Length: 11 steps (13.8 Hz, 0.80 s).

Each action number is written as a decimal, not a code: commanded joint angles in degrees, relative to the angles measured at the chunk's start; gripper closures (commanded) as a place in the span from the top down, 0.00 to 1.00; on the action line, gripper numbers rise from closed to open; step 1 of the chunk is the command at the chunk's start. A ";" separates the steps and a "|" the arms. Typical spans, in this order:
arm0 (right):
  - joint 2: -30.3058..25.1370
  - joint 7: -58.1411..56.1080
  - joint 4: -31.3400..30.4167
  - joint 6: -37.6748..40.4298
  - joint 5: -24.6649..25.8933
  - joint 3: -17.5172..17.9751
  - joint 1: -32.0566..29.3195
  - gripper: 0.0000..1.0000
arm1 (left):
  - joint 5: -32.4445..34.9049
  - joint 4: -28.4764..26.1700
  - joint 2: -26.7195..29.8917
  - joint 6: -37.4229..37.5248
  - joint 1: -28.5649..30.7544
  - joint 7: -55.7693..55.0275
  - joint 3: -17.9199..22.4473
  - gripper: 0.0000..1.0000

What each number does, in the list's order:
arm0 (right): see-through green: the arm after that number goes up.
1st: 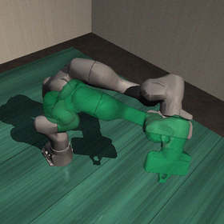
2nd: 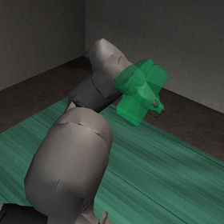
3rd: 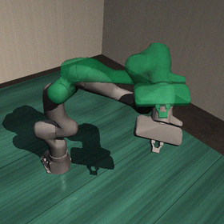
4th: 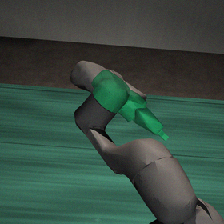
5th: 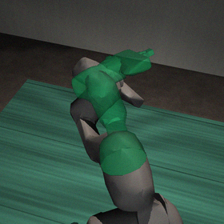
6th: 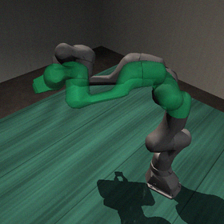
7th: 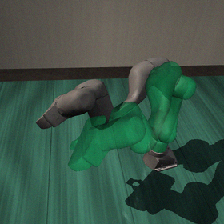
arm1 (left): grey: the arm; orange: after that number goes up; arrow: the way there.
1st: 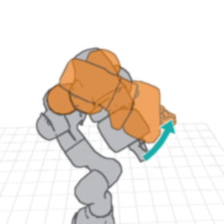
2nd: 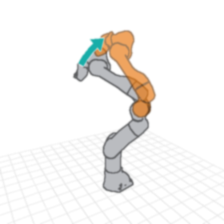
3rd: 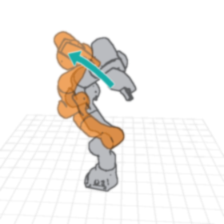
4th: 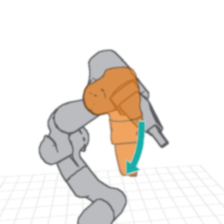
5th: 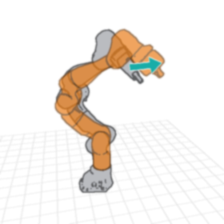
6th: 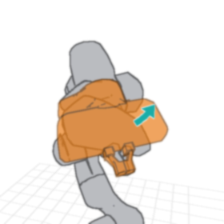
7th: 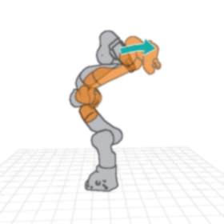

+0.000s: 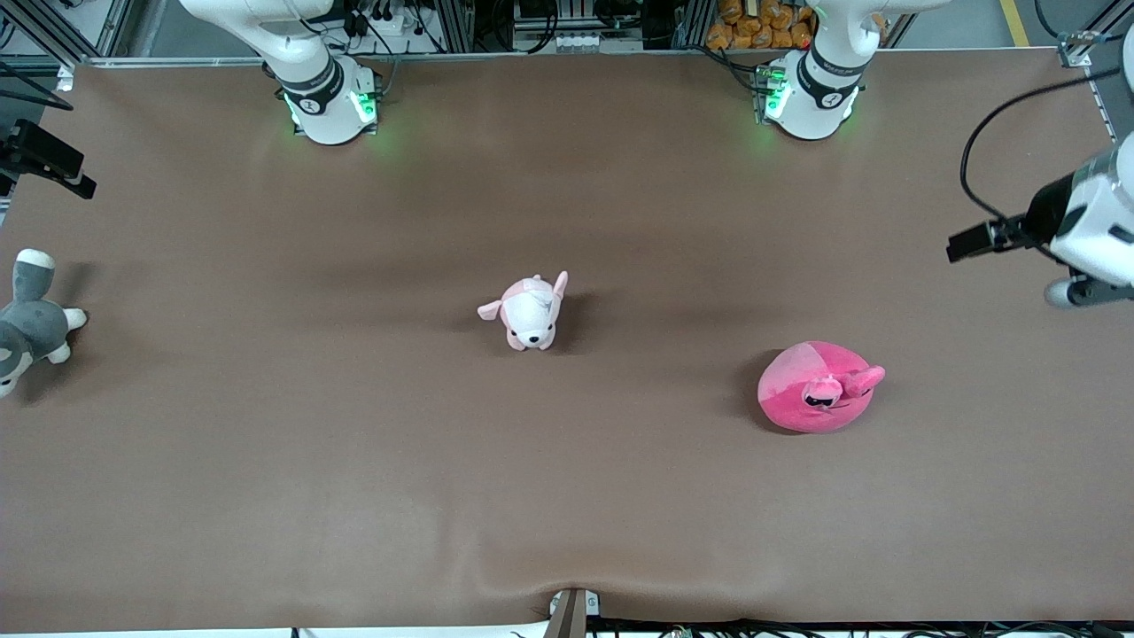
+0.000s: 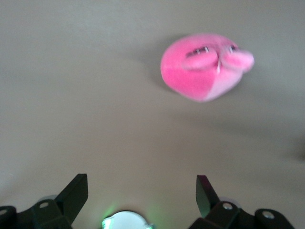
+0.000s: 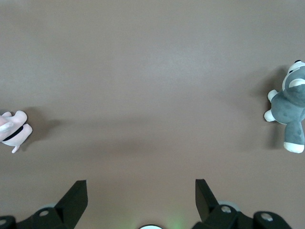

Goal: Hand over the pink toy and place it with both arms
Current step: 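Reach the left gripper down to the pink plush and grasp it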

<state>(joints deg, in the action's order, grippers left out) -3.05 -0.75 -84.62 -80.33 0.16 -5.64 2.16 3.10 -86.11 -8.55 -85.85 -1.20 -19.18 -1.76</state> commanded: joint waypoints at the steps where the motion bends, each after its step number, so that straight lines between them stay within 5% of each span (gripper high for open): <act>1: 0.68 -0.39 1.30 0.70 -1.04 0.45 -1.10 1.00 | -0.98 0.68 -4.45 -3.88 0.06 -9.62 -0.35 1.00; 11: 0.68 -0.39 1.30 0.70 -1.13 0.54 -1.10 1.00 | -8.45 -1.77 -15.54 -21.54 0.14 -46.90 -0.62 1.00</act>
<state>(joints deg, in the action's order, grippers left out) -2.88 -0.75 -84.60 -80.33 0.08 -5.61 2.16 -4.21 -86.48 -24.66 -105.41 -1.05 -61.35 -2.21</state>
